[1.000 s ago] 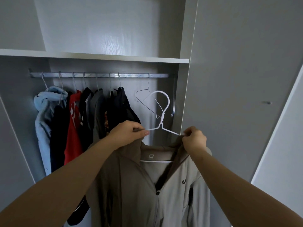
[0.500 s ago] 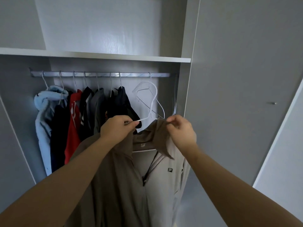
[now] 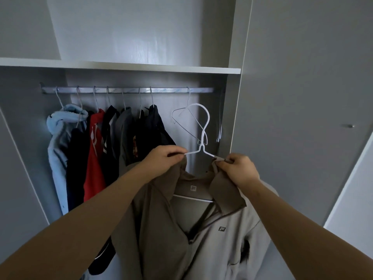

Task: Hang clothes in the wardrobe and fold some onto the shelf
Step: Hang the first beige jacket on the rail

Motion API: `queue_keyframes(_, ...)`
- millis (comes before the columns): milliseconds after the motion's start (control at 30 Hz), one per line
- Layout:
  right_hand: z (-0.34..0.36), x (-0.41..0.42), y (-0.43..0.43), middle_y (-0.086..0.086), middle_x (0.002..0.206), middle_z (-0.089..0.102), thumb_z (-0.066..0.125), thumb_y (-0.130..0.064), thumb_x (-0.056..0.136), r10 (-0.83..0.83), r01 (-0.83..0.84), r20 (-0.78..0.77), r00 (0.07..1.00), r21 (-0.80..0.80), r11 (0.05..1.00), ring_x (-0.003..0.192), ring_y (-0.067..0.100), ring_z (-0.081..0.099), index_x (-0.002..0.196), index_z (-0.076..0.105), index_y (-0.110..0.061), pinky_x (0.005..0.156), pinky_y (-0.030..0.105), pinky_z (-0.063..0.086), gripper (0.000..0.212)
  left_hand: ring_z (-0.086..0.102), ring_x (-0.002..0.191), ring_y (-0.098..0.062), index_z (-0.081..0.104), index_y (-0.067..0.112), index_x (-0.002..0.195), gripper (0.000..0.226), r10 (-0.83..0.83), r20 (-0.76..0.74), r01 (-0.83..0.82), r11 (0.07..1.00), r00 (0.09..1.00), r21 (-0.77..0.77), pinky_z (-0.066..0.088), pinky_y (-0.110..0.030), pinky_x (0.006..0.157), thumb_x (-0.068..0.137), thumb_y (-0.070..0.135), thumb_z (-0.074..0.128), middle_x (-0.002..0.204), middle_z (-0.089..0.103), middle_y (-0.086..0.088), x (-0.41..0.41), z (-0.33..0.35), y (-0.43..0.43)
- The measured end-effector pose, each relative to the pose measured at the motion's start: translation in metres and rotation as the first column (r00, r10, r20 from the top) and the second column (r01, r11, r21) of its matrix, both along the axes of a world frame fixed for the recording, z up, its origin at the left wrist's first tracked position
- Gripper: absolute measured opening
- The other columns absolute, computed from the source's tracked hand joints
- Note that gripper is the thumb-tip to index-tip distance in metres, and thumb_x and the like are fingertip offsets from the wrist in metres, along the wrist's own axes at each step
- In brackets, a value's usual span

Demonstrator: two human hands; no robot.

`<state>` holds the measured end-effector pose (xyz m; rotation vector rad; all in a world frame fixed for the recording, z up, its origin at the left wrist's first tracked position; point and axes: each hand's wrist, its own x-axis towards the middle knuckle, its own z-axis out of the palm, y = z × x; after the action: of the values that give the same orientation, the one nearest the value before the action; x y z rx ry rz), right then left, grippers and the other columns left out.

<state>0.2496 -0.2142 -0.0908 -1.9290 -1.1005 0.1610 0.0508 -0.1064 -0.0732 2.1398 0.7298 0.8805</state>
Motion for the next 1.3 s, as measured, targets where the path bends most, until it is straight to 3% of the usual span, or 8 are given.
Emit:
queue_keyframes(133,-0.007,0.017,-0.009,-0.004,0.053,0.049,0.072,-0.031,0.072,-0.061,0.059,-0.134,0.989,-0.018,0.998,0.065,0.022,0.049,0.047,0.053,-0.020,0.059,0.030,0.039,0.033,0.054,0.113,-0.011,0.067,0.020,0.113,0.025,0.090,-0.107,-0.087,0.996,0.990,0.037,0.038,-0.029,0.104,0.095,0.020,0.050,0.120,0.062,0.004,0.024,-0.004,-0.002)
queue_keyframes(433,-0.030,0.047,-0.043,0.003,0.063,0.063,0.075,-0.025,0.065,-0.190,0.160,-0.252,0.949,-0.137,0.978,0.067,0.022,0.060,0.057,0.059,-0.014,0.066,0.035,0.052,0.021,0.061,0.096,-0.017,0.073,0.013,0.091,0.016,0.197,-0.050,-0.201,0.976,0.979,-0.080,0.047,-0.027,0.092,0.089,0.015,0.058,0.100,0.069,-0.004,0.052,-0.030,-0.016)
queue_keyframes(533,-0.041,0.053,-0.049,0.005,0.066,0.063,0.074,-0.023,0.067,-0.205,0.164,-0.295,0.933,-0.156,0.974,0.066,0.022,0.060,0.060,0.060,-0.014,0.066,0.036,0.054,0.018,0.061,0.092,-0.012,0.069,0.021,0.082,0.014,0.224,-0.115,-0.237,0.965,0.968,-0.115,0.046,-0.021,0.085,0.088,0.017,0.057,0.095,0.068,0.001,0.063,-0.043,-0.019)
queue_keyframes(767,-0.042,0.058,-0.039,0.008,0.071,0.062,0.072,-0.019,0.069,-0.214,0.193,-0.418,0.883,-0.093,0.977,0.067,0.024,0.058,0.066,0.061,-0.012,0.066,0.033,0.052,0.014,0.062,0.084,-0.016,0.063,0.028,0.072,0.021,0.252,-0.096,-0.266,0.948,0.963,-0.177,0.051,-0.029,0.084,0.088,0.018,0.055,0.083,0.064,0.004,0.077,-0.044,-0.014)
queue_keyframes(1067,-0.035,0.055,0.040,0.014,0.074,0.062,0.076,-0.018,0.069,-0.111,0.148,-0.539,0.835,0.025,0.989,0.072,0.028,0.059,0.057,0.056,-0.013,0.063,0.031,0.048,0.024,0.059,0.087,-0.015,0.067,0.018,0.090,0.015,0.326,-0.094,-0.335,0.935,0.941,-0.113,0.049,-0.028,0.084,0.091,0.019,0.052,0.087,0.062,0.005,0.083,-0.034,0.052)
queue_keyframes(1133,-0.032,0.056,0.067,0.018,0.075,0.063,0.077,-0.017,0.068,-0.093,0.146,-0.572,0.815,0.047,0.988,0.074,0.031,0.062,0.056,0.056,-0.007,0.066,0.039,0.053,0.026,0.058,0.084,-0.013,0.067,0.019,0.088,0.015,0.322,-0.085,-0.329,0.940,0.943,-0.094,0.049,-0.026,0.081,0.091,0.017,0.052,0.086,0.062,0.005,0.088,-0.030,0.077)
queue_keyframes(1200,-0.028,0.055,0.099,0.020,0.074,0.063,0.078,-0.016,0.066,-0.074,0.144,-0.624,0.778,0.063,0.988,0.073,0.031,0.063,0.060,0.057,-0.004,0.069,0.045,0.055,0.024,0.057,0.078,-0.009,0.065,0.022,0.083,0.017,0.311,-0.091,-0.317,0.946,0.946,-0.059,0.047,-0.024,0.075,0.091,0.017,0.051,0.082,0.061,0.007,0.092,-0.025,0.107)
queue_keyframes(1300,-0.016,0.056,0.155,0.018,0.074,0.063,0.078,-0.015,0.067,-0.059,0.151,-0.680,0.731,0.077,0.986,0.069,0.029,0.062,0.074,0.065,0.006,0.064,0.037,0.055,0.026,0.057,0.082,-0.012,0.063,0.027,0.079,0.019,0.323,-0.142,-0.329,0.944,0.936,-0.018,0.048,-0.026,0.078,0.090,0.017,0.051,0.087,0.061,0.007,0.097,-0.016,0.159)
